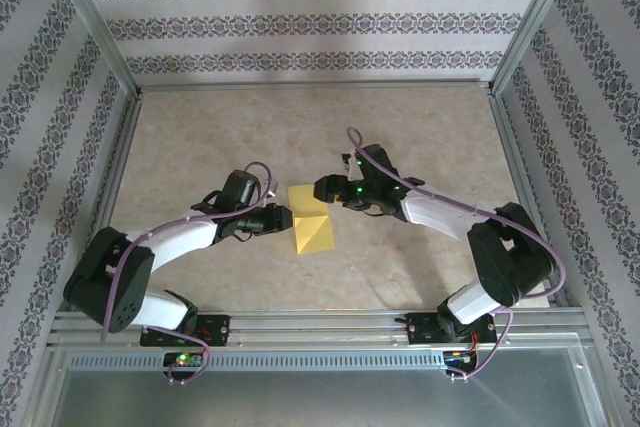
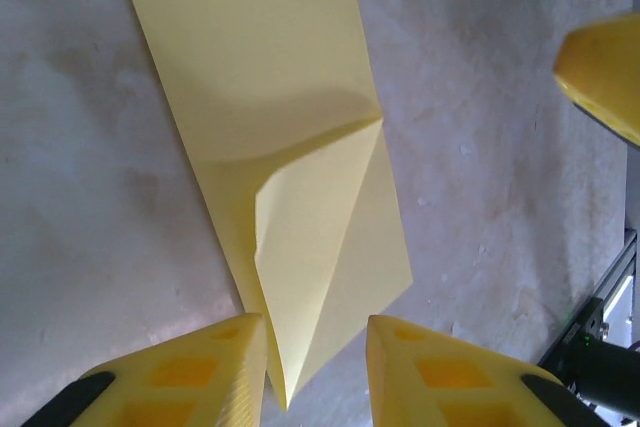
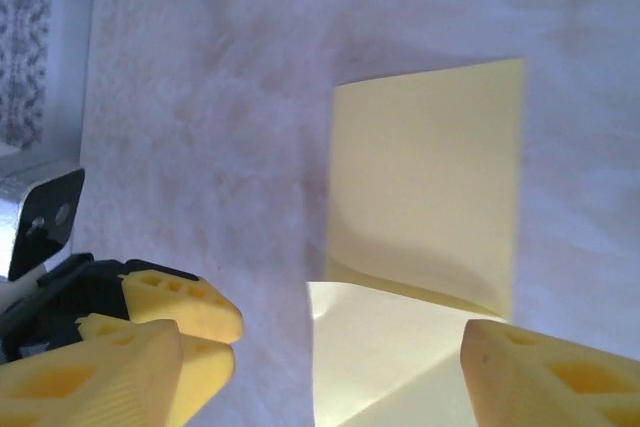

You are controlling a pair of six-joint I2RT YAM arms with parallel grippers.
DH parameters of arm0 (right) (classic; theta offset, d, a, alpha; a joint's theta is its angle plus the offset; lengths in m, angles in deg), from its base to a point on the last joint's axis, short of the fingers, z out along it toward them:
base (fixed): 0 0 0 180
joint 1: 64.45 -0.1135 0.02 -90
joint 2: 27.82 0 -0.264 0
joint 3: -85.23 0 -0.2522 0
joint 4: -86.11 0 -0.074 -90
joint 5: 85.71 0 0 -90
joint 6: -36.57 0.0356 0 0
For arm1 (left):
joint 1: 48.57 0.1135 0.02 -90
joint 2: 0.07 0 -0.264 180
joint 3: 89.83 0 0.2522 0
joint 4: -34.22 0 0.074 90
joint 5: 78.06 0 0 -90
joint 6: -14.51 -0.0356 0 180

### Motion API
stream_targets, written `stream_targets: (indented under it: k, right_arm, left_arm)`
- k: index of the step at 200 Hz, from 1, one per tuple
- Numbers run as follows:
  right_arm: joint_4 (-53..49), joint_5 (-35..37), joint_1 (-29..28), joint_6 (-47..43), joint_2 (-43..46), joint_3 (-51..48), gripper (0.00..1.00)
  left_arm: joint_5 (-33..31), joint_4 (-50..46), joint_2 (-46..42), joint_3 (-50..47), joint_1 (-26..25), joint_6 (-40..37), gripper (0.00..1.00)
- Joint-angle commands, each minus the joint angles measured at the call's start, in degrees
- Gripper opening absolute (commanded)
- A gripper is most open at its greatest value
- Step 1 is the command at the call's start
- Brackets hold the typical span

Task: Fold a paper plane with a square sheet of paper (fold left side to right side)
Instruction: Fold the triangle a second time at the center of the table, then turn over the paper at the center of the table.

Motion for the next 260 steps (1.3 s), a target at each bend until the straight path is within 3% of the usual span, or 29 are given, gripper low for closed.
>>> stream_targets:
  k: [1, 27, 69, 101, 137, 163, 214, 260]
  right_arm:
    - [1.1, 0.3, 1.3, -0.5, 2.6, -3.5, 0.85]
    - [2.3, -0.8, 2.6, 0.4, 4.8, -6.5, 0.98]
    - [2.7, -1.2, 3.3, 0.8, 6.3, -9.0, 0.98]
    - [2.6, -2.1, 3.3, 0.6, 6.1, -9.0, 0.97]
    - [3.0, -4.6, 3.1, 0.6, 4.1, -8.0, 0.87]
    - [4.0, -6.6, 2.0, 1.0, 1.6, -6.7, 0.77]
    - [9.1, -7.5, -1.5, 3.7, -4.5, -4.7, 0.68]
    - [14.3, -7.2, -3.5, 5.3, -8.7, -2.1, 0.64]
  left_arm:
    - [2.8, 4.4, 4.0, 2.7, 0.9, 0.0, 0.32]
    - [3.4, 4.1, 8.6, 5.3, 0.9, -1.2, 0.32]
    - [3.5, 4.3, 13.2, 7.2, 0.9, -2.3, 0.32]
    - [2.8, 3.8, 15.0, 7.8, 0.9, -3.0, 0.25]
    - [2.3, 5.4, 13.5, 6.9, 0.8, -2.7, 0.06]
    - [0.1, 6.9, 9.0, 4.7, 0.9, -2.4, 0.00]
    - [-4.1, 10.8, 0.4, -1.0, 0.9, 0.8, 0.00]
    - [-4.8, 10.5, -1.4, -2.5, 0.9, 1.3, 0.00]
